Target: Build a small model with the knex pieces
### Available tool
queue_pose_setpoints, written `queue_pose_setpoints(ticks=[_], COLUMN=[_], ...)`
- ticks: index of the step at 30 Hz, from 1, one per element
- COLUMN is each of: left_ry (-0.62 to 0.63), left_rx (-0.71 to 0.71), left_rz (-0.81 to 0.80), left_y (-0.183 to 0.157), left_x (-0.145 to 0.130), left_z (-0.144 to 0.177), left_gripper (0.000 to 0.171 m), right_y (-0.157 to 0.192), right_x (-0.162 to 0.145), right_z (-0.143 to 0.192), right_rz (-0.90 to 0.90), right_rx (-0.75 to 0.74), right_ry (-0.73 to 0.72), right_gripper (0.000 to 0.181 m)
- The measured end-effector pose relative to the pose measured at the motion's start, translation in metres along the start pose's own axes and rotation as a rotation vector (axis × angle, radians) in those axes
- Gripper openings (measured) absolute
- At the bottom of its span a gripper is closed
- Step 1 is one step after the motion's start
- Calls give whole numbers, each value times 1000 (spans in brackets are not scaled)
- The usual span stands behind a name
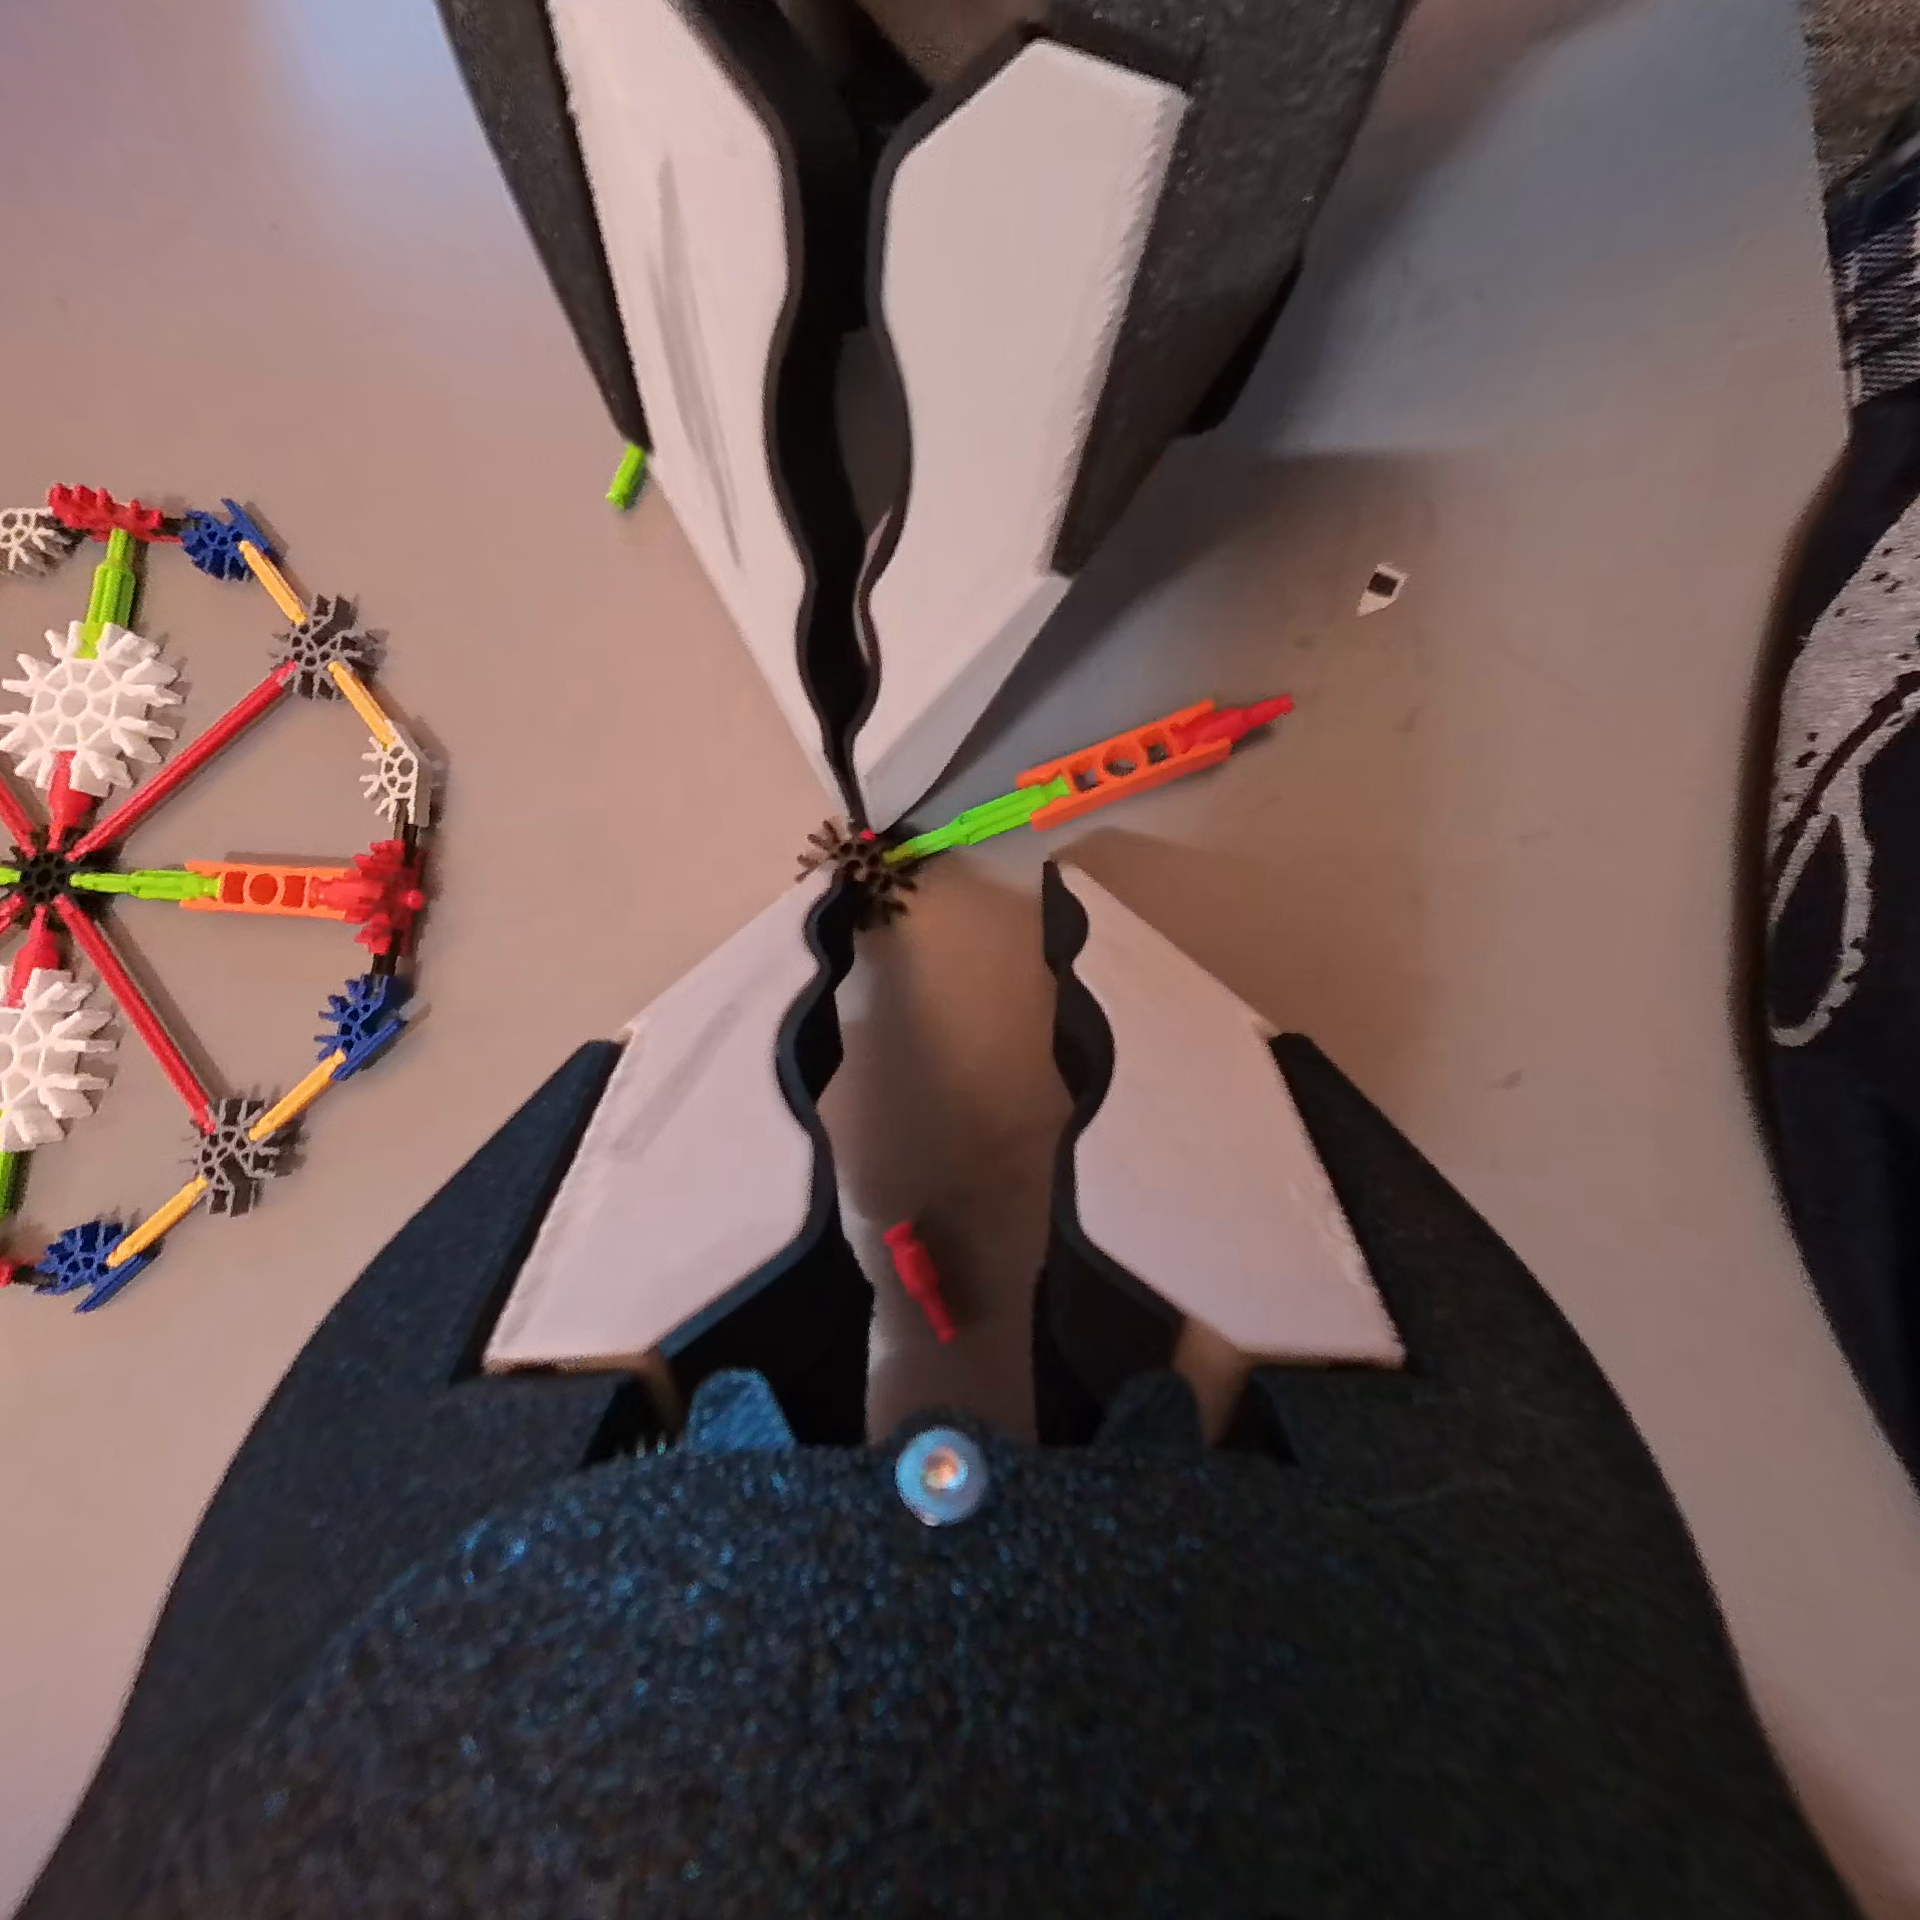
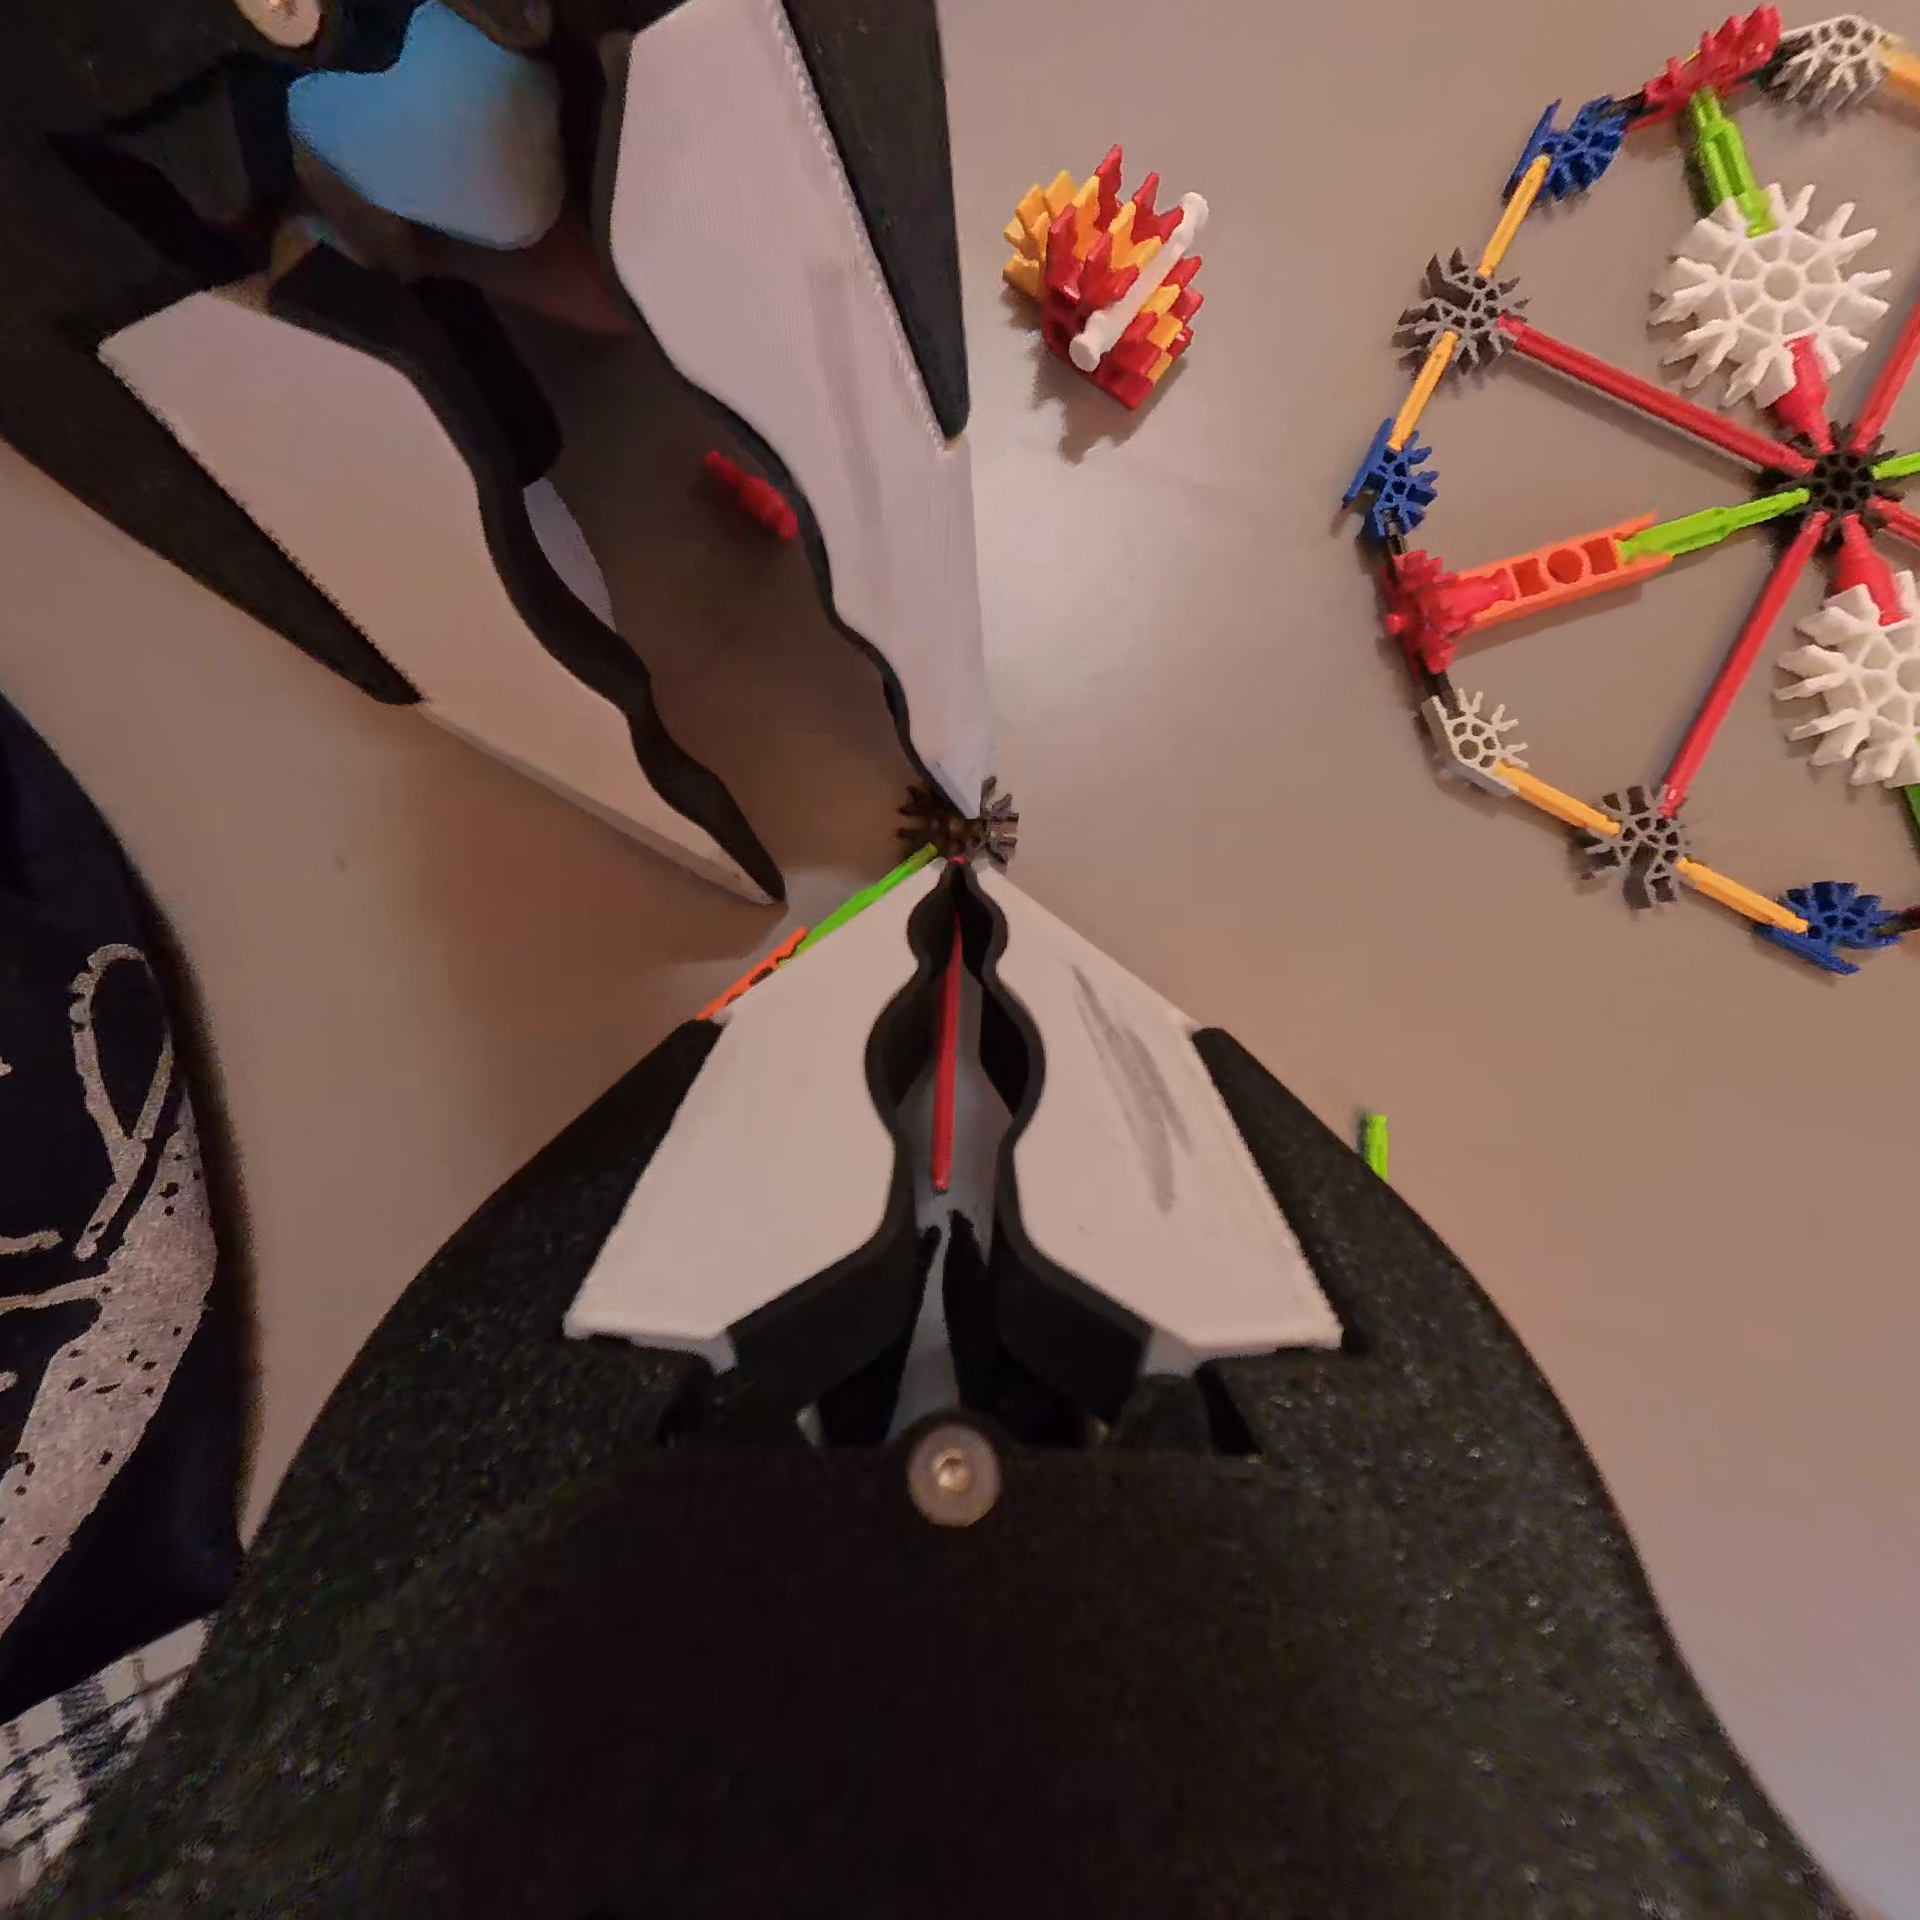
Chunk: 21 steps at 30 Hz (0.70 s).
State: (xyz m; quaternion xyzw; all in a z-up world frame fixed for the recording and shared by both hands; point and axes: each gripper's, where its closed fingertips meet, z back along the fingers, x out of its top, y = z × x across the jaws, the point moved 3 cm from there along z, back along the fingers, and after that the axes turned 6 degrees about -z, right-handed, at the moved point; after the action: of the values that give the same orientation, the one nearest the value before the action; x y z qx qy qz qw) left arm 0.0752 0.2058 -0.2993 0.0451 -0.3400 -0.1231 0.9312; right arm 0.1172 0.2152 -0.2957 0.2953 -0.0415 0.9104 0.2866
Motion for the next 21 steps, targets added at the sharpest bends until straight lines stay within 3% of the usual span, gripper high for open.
queue_pose_setpoints(ticks=[15, 21], left_ry=[66, 86], left_rx=[-43, -61], left_rz=[-23, -69], left_y=[-8, -16], left_x=[-8, -9], left_z=[9, 17], left_gripper=[40, 41], right_y=[-3, -3], right_x=[11, 14], right_z=[-4, -7], right_rz=[73, 153], right_rx=[109, 56], right_ry=[343, 503], right_gripper=[0, 0])
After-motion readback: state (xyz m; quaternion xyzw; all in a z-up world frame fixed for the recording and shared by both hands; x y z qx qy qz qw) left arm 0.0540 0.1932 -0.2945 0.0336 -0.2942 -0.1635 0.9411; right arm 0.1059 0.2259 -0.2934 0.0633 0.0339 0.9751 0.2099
